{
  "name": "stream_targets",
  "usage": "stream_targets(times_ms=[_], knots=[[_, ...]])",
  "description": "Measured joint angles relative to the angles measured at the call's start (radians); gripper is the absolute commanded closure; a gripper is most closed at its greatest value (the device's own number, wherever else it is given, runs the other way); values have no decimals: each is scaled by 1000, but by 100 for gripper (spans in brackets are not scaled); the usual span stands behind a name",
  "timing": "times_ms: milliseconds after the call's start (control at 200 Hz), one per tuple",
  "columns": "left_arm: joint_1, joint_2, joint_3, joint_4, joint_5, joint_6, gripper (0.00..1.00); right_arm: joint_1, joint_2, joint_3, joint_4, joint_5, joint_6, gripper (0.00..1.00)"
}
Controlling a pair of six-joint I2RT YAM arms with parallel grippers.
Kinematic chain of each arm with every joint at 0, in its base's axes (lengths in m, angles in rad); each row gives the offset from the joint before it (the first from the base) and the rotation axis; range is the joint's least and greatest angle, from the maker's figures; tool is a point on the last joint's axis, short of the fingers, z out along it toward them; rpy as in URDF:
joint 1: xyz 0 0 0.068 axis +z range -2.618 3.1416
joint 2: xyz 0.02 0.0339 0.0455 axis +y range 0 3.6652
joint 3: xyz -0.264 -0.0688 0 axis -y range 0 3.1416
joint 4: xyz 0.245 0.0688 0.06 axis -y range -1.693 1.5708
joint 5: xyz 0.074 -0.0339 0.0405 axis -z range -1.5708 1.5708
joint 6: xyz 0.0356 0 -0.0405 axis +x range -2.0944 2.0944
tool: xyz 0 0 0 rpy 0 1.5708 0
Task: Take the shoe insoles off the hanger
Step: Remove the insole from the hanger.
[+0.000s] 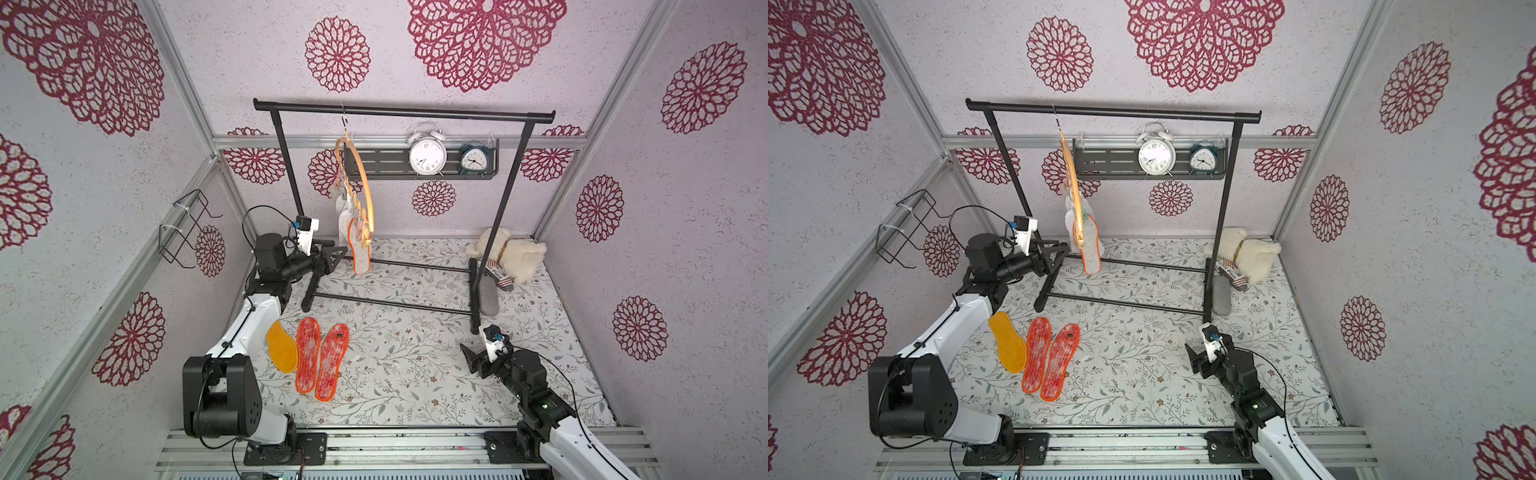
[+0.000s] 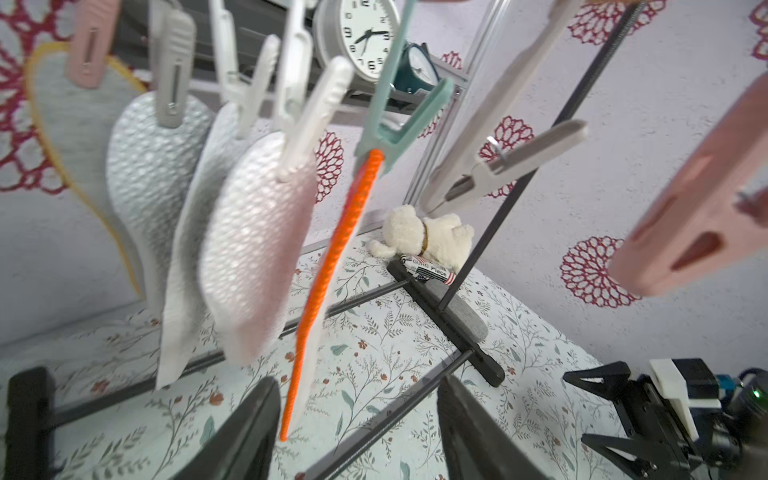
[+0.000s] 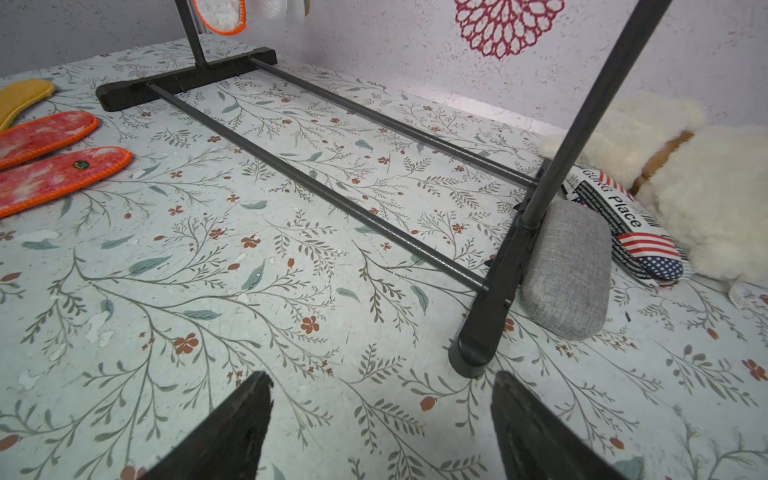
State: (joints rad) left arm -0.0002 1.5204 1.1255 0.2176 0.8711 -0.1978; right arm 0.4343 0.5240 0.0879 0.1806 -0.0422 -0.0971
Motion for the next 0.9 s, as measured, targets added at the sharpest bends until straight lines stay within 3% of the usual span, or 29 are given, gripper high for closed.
stream_targets(times_ms=[160, 490, 896], knots=[[-6, 83, 80, 15, 55, 64, 36, 0, 7, 4, -2, -19, -1, 15], [-5, 197, 156, 3, 26, 162, 36, 0, 36, 15, 1, -48, -16, 15], [-41, 302, 250, 6, 122, 179, 39, 0, 71, 15, 1, -63, -16, 15]])
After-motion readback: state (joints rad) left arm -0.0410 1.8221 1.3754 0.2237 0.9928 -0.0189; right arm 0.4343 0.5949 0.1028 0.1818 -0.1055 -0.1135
